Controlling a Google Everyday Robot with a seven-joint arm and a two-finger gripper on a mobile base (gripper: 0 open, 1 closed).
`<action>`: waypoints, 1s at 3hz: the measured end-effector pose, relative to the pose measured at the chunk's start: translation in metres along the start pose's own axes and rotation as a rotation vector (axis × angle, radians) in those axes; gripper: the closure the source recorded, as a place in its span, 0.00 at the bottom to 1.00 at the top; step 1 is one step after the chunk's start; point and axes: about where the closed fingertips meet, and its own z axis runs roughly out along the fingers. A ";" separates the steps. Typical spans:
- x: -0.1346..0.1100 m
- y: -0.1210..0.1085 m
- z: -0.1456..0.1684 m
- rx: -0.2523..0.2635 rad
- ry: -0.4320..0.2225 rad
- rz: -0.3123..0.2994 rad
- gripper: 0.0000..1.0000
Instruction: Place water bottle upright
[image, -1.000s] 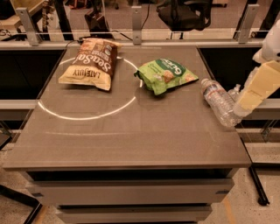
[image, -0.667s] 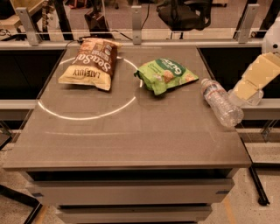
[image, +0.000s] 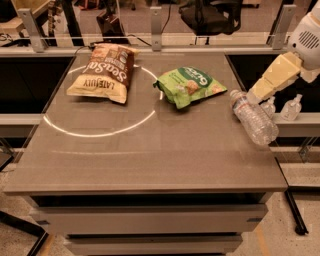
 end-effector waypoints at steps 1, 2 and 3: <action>-0.012 -0.015 0.017 0.001 0.016 0.090 0.00; -0.023 -0.030 0.035 0.007 0.035 0.141 0.00; -0.033 -0.034 0.049 0.002 0.059 0.162 0.00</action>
Offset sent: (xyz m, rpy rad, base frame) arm 0.0412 -0.0201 -0.0448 -0.0227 0.1481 -0.1884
